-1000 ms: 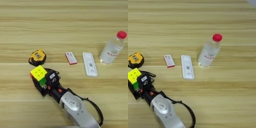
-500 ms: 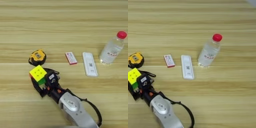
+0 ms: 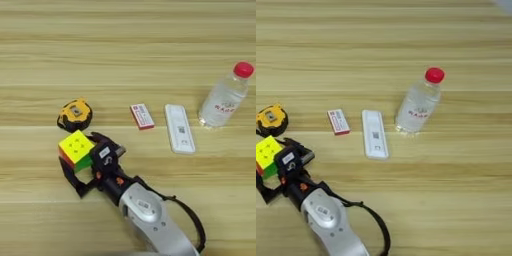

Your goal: Move the objects on the table

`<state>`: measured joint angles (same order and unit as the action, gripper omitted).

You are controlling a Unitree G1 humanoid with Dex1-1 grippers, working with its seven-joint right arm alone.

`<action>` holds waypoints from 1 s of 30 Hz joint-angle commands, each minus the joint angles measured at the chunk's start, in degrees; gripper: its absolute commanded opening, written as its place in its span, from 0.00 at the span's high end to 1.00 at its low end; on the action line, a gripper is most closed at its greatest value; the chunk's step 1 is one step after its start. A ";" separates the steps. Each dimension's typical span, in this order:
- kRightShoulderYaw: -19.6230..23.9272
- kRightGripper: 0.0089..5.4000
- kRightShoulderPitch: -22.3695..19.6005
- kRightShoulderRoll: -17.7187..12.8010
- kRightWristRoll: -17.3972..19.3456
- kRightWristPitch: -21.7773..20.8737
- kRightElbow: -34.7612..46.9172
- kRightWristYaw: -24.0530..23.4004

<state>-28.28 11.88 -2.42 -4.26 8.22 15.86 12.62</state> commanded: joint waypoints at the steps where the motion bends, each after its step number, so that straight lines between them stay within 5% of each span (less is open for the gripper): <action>1: 3.08 0.00 -3.27 0.55 -0.10 -1.35 8.77 -1.20; 6: 10.05 0.00 -6.50 0.39 1.14 -0.33 13.45 -2.77; 13: 20.55 0.00 -12.89 1.05 2.83 -1.62 2.41 -6.84; 30: 24.71 0.00 -19.53 3.03 5.65 -3.89 -20.72 -7.11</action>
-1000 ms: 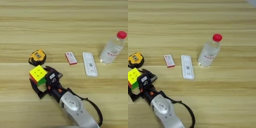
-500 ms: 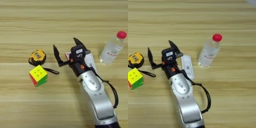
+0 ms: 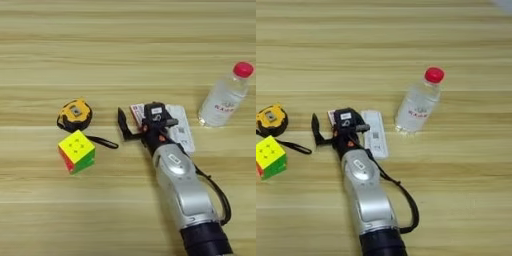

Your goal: Move the objects on the table

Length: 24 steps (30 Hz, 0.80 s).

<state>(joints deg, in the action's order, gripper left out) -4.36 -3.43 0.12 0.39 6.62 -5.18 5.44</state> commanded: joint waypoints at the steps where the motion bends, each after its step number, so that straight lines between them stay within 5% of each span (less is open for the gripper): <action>1: 0.80 0.00 -4.35 0.54 0.94 -2.39 -0.13 0.01; 24: 3.59 0.00 -7.09 0.93 0.60 -2.67 -8.13 -3.44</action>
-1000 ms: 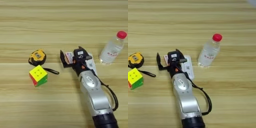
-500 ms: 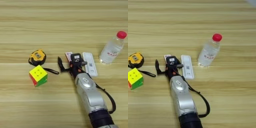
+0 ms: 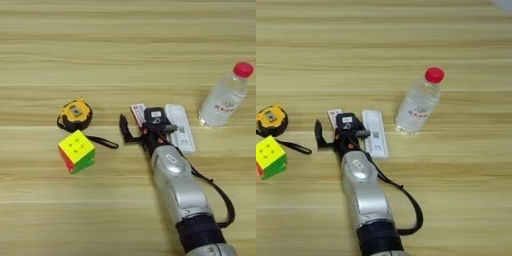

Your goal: Move the objects on the table

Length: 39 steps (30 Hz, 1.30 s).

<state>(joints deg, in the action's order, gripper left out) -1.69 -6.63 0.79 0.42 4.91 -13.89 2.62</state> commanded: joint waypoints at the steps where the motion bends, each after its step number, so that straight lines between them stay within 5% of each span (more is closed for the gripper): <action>1: 0.98 0.00 -3.96 0.31 0.53 -0.97 0.36 -0.72; 8: 1.58 0.00 -3.98 1.64 3.08 1.46 -0.12 0.96; 15: 1.83 0.13 -3.54 2.85 5.92 5.25 0.70 2.74; 39: 0.77 0.55 -3.37 2.08 4.05 5.34 1.28 2.24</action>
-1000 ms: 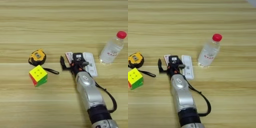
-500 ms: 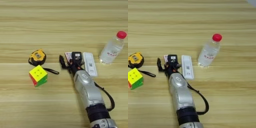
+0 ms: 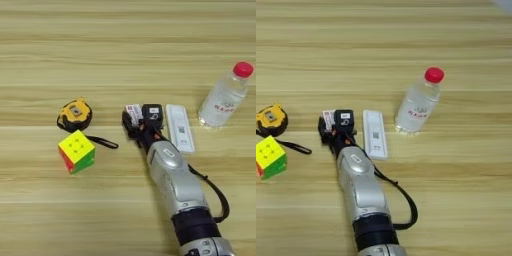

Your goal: Move the objects on the table

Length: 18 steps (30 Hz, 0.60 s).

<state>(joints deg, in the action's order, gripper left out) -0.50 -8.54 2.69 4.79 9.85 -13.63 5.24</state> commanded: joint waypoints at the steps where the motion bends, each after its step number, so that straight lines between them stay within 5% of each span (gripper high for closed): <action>1: -0.54 0.58 -1.46 0.06 -0.69 0.06 0.99 -0.55; 18: -2.61 0.61 -3.04 1.60 -0.79 1.32 1.17 0.73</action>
<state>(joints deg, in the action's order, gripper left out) -1.87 -8.75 3.08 3.89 10.31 -13.70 5.46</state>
